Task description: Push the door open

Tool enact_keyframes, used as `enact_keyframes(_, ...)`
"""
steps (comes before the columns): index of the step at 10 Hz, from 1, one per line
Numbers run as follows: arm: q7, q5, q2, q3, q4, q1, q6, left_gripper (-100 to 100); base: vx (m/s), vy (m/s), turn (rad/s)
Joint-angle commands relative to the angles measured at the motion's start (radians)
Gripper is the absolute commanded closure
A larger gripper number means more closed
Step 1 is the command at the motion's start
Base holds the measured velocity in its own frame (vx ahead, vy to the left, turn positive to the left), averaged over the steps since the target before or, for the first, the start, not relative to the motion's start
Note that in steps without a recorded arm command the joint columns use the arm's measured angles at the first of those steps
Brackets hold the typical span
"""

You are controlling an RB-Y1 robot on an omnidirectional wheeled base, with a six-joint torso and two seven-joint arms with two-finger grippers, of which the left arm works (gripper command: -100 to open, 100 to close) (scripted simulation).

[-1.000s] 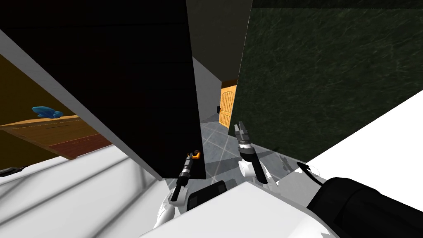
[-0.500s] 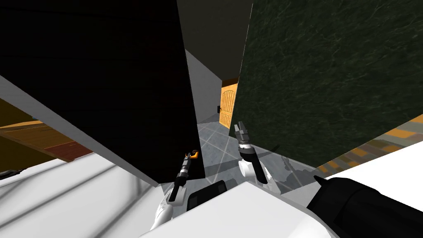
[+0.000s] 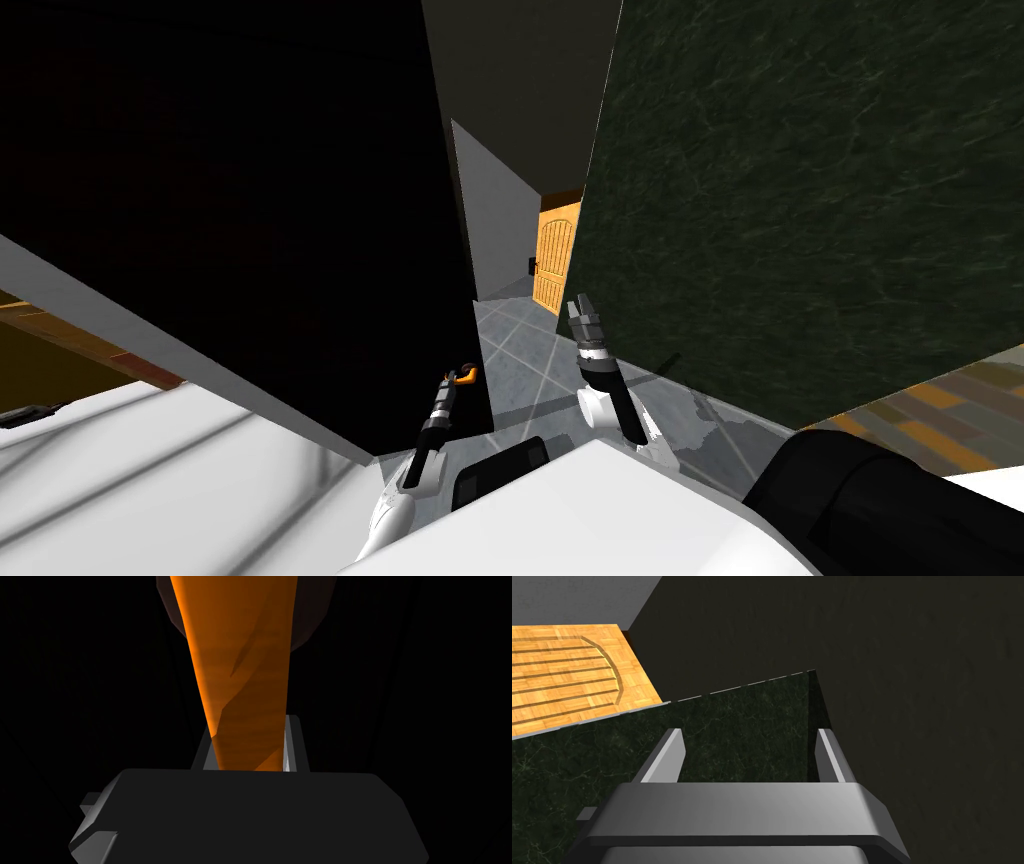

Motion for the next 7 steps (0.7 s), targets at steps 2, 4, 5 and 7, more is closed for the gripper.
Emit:
enact_keyframes(2,-0.016,0.019,0.014,0.04,-0.01,0.0,-0.006,100,0.198,-0.135,0.069)
enact_keyframes(4,-0.026,0.032,0.013,0.066,-0.008,0.0,-0.007,100,0.183,-0.137,0.08)
enact_keyframes(5,-0.031,0.038,0.012,0.078,-0.007,-0.001,-0.007,100,0.181,-0.106,0.052)
enact_keyframes(7,-0.04,0.05,0.008,0.102,-0.005,-0.001,-0.008,100,0.187,-0.153,0.08)
